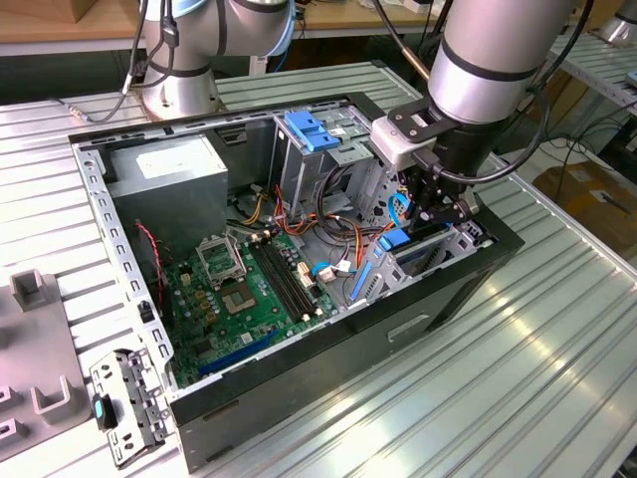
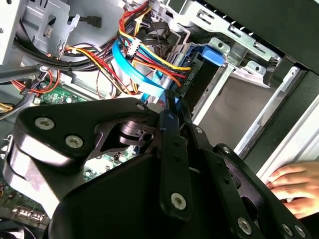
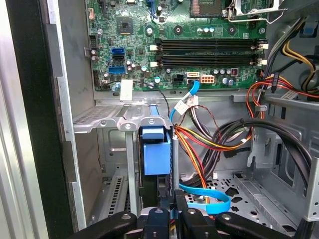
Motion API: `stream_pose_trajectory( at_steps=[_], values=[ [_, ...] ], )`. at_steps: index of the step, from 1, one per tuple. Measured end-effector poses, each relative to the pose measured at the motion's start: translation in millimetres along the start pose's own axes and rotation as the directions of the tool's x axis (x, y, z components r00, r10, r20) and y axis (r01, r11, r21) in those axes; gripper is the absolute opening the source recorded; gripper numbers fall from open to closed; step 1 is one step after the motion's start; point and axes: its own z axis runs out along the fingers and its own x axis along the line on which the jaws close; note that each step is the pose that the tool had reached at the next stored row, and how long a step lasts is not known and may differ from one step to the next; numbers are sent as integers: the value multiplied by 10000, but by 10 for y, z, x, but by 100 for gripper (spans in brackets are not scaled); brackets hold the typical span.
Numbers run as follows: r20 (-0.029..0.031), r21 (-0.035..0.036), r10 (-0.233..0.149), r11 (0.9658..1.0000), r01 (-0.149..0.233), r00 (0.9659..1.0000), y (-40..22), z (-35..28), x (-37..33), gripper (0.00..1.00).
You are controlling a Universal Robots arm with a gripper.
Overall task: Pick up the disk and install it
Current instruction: 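Insert the second disk wire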
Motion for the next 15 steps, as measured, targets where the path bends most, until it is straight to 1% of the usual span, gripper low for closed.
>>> stream_pose_trajectory(
  at_steps=[6, 8, 15],
  values=[
    [-4, -1, -9, 10000, 9, 10000, 0, 4, 6, 16],
    [19, -6, -117, 9999, 117, 9999, 0, 6, 6, 16],
    [21, -6, -118, 9999, 118, 9999, -4, -12, 5, 16]
  ],
)
